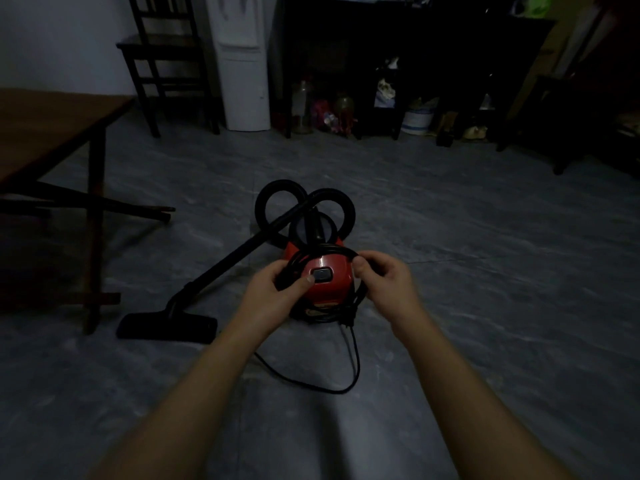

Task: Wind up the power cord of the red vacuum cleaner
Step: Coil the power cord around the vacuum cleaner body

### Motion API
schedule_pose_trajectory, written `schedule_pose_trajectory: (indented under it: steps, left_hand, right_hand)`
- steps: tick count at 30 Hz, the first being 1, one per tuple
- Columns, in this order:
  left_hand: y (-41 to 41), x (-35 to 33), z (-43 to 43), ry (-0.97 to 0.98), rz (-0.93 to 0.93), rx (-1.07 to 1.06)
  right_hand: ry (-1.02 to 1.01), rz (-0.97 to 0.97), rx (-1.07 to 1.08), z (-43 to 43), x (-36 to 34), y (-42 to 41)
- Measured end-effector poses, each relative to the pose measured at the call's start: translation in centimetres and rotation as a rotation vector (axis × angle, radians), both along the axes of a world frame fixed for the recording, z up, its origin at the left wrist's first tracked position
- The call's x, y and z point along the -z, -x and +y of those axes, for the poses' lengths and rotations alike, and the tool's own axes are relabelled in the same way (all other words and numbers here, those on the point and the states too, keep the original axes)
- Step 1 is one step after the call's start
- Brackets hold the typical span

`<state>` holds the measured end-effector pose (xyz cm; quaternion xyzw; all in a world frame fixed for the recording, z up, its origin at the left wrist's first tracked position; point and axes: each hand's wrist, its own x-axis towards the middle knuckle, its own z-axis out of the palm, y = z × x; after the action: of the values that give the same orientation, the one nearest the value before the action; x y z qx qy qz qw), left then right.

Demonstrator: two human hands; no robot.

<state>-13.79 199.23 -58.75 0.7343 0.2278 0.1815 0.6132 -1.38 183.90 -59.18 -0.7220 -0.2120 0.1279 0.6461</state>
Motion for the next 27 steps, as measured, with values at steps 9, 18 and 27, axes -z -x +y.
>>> schedule_pose_trajectory:
  steps: [9,18,27]
  left_hand:
    - [-0.4,0.1,0.0,0.203,-0.109,-0.076]
    - [-0.8,0.0,0.1,0.390,-0.237,-0.127]
    - [-0.6,0.5,0.9,0.317,-0.175,-0.147]
  right_hand:
    - [-0.002,0.101,0.100,0.0,0.7,-0.3]
    - [0.026,0.049,0.058,0.3,0.3,0.2]
    - [0.200,-0.021,-0.026,0.4,1.5,0.2]
